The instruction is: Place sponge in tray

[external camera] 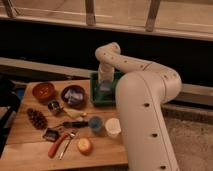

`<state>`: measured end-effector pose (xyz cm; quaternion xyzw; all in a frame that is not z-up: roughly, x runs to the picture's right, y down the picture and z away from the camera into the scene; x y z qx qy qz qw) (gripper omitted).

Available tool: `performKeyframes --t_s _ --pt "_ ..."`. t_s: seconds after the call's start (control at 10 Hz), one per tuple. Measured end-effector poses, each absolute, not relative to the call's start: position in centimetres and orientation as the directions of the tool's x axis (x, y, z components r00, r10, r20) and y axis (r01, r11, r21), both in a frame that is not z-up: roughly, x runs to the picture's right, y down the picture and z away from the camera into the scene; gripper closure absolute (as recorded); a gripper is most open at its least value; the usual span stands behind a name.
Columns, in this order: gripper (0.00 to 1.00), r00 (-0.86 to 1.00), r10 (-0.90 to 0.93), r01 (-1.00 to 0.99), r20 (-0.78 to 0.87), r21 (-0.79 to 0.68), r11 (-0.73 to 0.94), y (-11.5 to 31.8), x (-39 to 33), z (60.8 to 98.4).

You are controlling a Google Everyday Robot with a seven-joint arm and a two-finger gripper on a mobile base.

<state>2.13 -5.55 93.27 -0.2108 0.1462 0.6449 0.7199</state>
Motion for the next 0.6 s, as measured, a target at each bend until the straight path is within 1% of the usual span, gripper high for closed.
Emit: performKeyframes --t_s 0.2,0.3,0.4,0.5,0.6 --pt "0.65 0.126 0.867 -0.990 -0.483 -0.116 0.080 -5.52 2.07 93.28" --pt "0.53 0.126 0.867 -0.990 -0.483 -0.115 0.080 -5.53 2.12 93.27" --pt "0.46 0.126 0.867 -0.990 -0.482 -0.115 0.080 -5.53 2.11 93.28" --pt "0.34 0.126 0.867 -0.990 -0.483 -0.115 0.080 -5.52 2.10 93.28" --pt "0.25 0.126 0.867 -0.990 -0.482 -0.115 0.080 -5.53 2.12 93.27"
